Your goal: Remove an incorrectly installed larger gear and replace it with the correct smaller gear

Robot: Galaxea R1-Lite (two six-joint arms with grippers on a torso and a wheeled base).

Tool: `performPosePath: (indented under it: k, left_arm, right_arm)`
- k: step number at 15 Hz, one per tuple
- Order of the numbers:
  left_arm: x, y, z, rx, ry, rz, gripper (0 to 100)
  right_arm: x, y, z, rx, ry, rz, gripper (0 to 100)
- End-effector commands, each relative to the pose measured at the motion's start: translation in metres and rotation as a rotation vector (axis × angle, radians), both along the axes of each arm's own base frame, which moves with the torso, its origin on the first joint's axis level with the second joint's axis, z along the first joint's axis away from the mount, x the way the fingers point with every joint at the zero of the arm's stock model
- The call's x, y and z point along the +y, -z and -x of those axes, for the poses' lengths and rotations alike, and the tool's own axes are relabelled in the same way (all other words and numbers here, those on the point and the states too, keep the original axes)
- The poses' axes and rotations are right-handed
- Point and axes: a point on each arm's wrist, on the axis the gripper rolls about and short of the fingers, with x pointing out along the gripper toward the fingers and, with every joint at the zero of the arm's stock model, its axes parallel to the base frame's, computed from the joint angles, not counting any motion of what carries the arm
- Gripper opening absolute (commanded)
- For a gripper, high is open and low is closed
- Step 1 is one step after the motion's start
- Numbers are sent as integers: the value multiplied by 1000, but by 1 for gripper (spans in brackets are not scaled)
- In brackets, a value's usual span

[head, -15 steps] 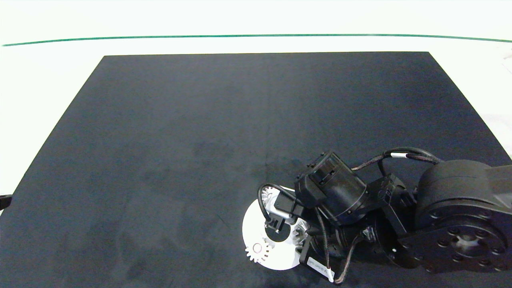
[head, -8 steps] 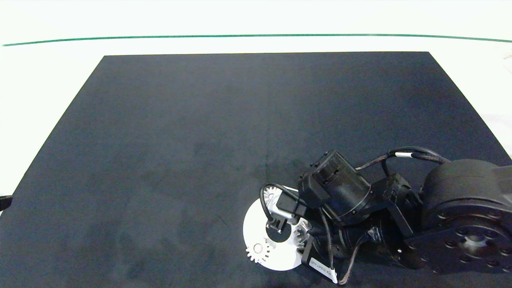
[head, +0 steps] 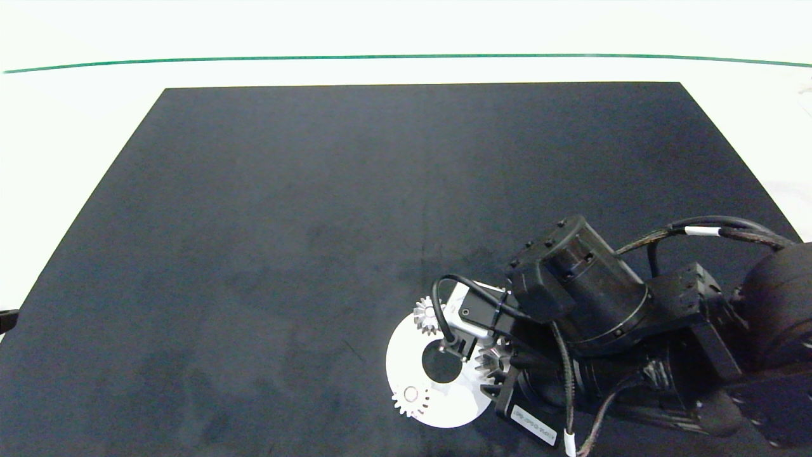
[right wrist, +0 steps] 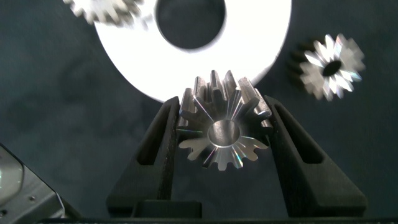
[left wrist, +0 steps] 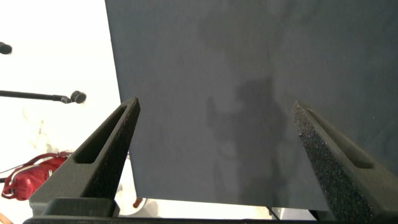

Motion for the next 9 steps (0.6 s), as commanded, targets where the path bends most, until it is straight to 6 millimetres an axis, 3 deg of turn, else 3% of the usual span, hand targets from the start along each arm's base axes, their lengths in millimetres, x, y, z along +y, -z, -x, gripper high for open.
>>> performPosePath:
  k: [1, 3, 9]
  left_arm:
    - [0, 0, 2, 0, 3, -2, 100]
    - [0, 0, 2, 2, 4, -2, 100]
    - [-1, 0, 1, 2, 18, -2, 100]
  right_arm:
    - [-20, -8, 12, -20, 17, -8, 34]
    - [-32, -7, 18, -20, 24, -5, 34]
    - [-54, 27, 21, 79, 66, 71, 34]
